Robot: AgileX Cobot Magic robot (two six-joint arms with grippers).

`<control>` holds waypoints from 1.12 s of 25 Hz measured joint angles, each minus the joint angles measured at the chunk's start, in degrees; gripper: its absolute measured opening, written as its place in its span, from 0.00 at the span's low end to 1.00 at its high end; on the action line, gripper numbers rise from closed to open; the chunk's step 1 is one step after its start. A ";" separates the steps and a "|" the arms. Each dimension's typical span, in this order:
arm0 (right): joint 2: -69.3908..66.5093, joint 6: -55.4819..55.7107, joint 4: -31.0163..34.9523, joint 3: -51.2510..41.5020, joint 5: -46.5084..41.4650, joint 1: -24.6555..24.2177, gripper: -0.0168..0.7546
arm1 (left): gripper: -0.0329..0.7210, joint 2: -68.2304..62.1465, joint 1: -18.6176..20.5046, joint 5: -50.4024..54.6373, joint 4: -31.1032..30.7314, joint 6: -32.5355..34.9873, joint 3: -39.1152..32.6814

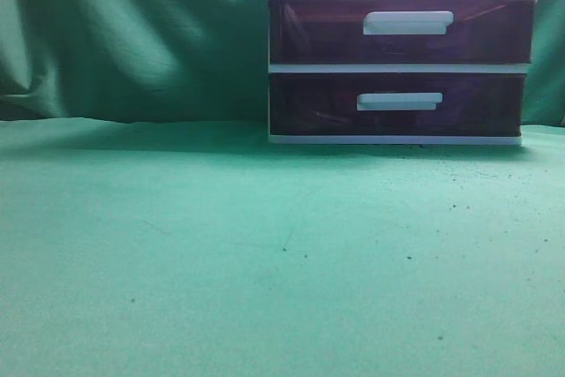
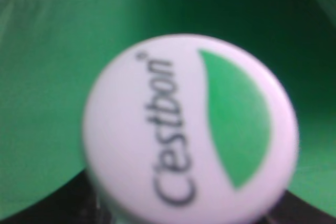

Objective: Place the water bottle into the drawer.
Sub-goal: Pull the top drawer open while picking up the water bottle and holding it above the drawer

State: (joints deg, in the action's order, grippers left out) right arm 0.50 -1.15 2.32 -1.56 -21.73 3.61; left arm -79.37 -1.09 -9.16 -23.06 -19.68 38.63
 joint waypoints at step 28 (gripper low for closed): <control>-22.00 -10.73 5.57 22.43 22.40 0.00 0.02 | 0.48 22.62 -32.94 32.88 1.93 -0.22 12.74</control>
State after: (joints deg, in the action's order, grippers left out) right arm -21.50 -11.88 7.89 20.88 0.67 3.61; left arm -56.76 -34.02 23.73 -21.14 -19.90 51.36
